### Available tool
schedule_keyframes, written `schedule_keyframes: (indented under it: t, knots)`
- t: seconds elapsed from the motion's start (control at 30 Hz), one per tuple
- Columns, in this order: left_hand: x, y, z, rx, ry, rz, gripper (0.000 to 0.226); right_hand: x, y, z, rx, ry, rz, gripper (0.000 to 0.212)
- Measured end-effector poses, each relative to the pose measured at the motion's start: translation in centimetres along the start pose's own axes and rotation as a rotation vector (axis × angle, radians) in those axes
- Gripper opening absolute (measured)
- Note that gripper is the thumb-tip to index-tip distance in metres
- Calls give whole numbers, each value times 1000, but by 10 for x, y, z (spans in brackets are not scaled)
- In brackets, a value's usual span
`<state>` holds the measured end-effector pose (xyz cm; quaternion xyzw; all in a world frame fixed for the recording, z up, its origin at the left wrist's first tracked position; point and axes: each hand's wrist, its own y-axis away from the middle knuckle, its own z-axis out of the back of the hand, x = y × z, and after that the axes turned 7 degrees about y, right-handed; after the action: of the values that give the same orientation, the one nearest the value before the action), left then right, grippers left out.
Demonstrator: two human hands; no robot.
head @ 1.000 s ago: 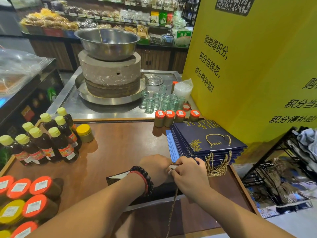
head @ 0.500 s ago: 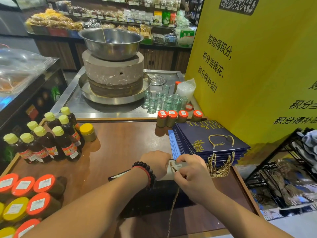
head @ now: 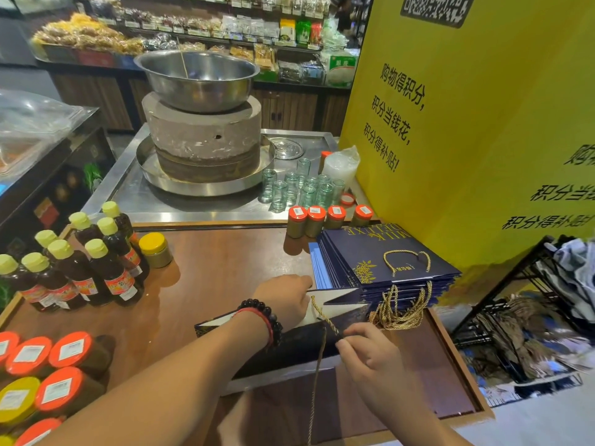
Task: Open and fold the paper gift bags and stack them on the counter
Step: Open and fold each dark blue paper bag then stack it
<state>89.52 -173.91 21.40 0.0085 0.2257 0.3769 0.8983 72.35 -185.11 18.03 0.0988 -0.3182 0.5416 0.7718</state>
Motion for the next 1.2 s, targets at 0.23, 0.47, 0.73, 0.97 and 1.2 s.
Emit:
schedule_keyframes:
  t: [0.23,0.47,0.73,0.97,1.2]
  knots:
    - [28,30,12,-120,31,-188,27,-6,-2,-4,163,-62,-188,24]
    - [57,75,0,-171,-51,-254,30,-10,-9,-21,162,-131,-219,31]
    - [68,75,-8,-262,-169,-293,12,-13,-12,-64,413,-236,-352,15]
    - [81,80,-3,-284,-114,-251,13,-48,0,-100,563,-307,-472,14]
    - [89,94,-9,-365,-79,-190,10,-113,45,-92,573,-29,-561,23]
